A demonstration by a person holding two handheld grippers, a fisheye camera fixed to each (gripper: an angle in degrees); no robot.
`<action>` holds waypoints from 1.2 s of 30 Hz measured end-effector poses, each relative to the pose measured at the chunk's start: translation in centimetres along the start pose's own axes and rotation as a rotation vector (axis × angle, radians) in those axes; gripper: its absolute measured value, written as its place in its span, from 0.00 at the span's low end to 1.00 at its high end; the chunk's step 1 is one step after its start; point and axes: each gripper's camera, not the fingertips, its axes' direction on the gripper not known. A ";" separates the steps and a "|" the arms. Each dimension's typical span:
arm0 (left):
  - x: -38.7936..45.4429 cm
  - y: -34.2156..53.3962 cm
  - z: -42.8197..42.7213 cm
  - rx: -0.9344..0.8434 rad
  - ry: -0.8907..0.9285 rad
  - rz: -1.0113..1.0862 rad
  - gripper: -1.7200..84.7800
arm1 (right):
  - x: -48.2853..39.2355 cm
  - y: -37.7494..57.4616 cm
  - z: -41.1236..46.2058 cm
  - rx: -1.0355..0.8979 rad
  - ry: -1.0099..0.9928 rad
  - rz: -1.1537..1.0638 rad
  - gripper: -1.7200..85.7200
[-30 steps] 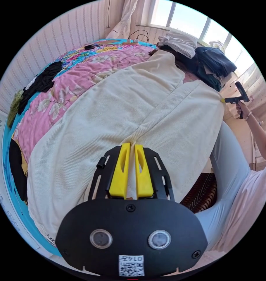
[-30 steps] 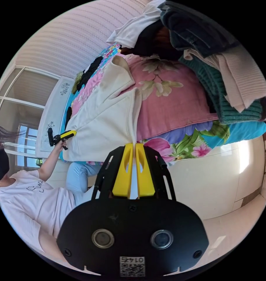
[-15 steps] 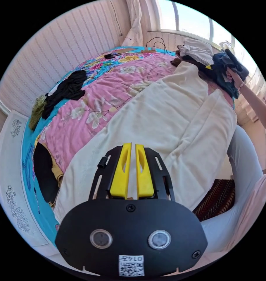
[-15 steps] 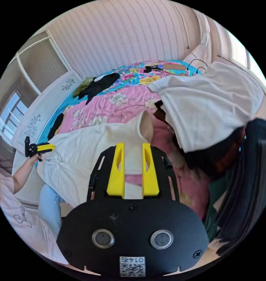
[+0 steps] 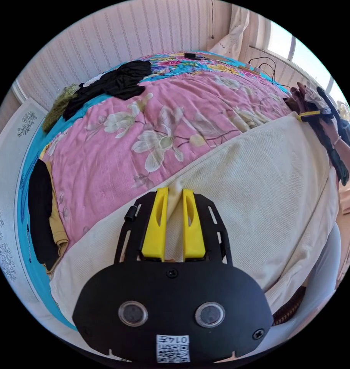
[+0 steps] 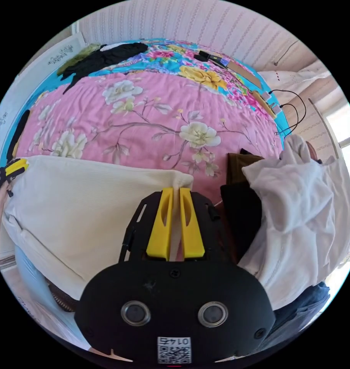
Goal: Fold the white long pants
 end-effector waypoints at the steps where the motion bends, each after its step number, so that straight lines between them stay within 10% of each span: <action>1: -0.1 0.7 -0.4 0.017 -0.026 0.012 0.09 | -0.2 -0.3 0.6 -0.035 0.025 -0.003 0.08; 17: -12.4 35.9 -22.0 0.596 0.161 -0.588 0.02 | -1.4 22.1 -5.8 0.155 -0.174 0.078 0.15; 36: -26.1 60.8 -22.0 0.512 0.190 -1.287 0.14 | 5.0 44.0 4.7 0.057 -0.516 0.682 0.19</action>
